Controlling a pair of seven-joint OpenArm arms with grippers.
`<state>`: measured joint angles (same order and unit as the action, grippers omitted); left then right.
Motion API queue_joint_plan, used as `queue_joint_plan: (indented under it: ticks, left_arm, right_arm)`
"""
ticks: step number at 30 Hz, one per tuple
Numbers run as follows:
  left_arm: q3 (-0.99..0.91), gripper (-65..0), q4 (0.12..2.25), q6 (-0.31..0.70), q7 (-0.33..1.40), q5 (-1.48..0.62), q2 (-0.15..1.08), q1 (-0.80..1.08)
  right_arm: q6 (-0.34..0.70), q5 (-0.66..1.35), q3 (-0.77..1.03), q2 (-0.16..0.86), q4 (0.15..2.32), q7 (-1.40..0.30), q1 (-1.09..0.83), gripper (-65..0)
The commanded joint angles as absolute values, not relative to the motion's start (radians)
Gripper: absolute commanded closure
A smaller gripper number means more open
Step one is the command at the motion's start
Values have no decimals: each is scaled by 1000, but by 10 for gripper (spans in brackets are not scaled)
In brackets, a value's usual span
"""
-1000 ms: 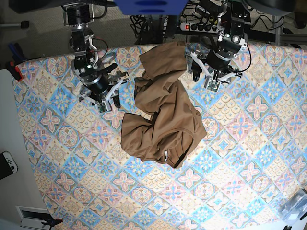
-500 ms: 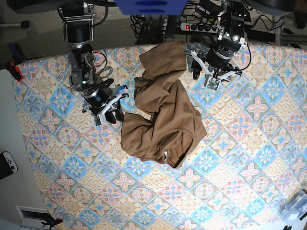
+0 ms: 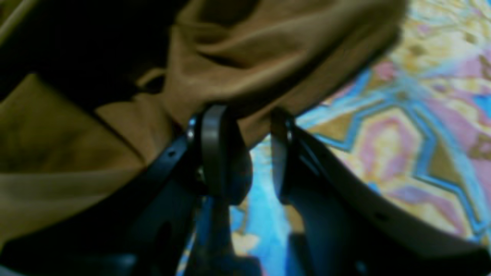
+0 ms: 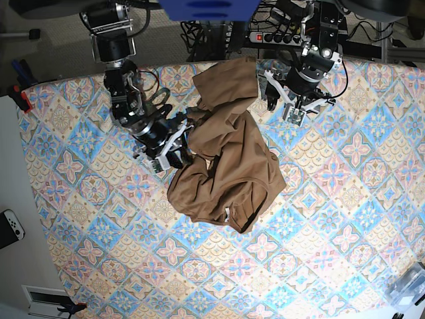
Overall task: Layout the t-shirt on the table in an organized manner, then fold the t-shirt properly
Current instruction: 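Reach the right gripper to the t-shirt edge and grasp it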
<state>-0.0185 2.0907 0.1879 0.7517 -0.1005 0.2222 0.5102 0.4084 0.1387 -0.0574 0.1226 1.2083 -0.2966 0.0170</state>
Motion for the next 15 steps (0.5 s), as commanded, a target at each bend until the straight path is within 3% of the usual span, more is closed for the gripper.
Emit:
queue_joint_plan:
  ticks: [1,15]
  left_arm:
    - [-21,-317,2106,186,734,-99,225,512]
    - [-21,-322,2106,186,734,-101,225,512]
  right_arm:
    - [417,143,-70,128,1219,-306,28,-178]
    - [414,145,-47,128,1271,-306,30,-184]
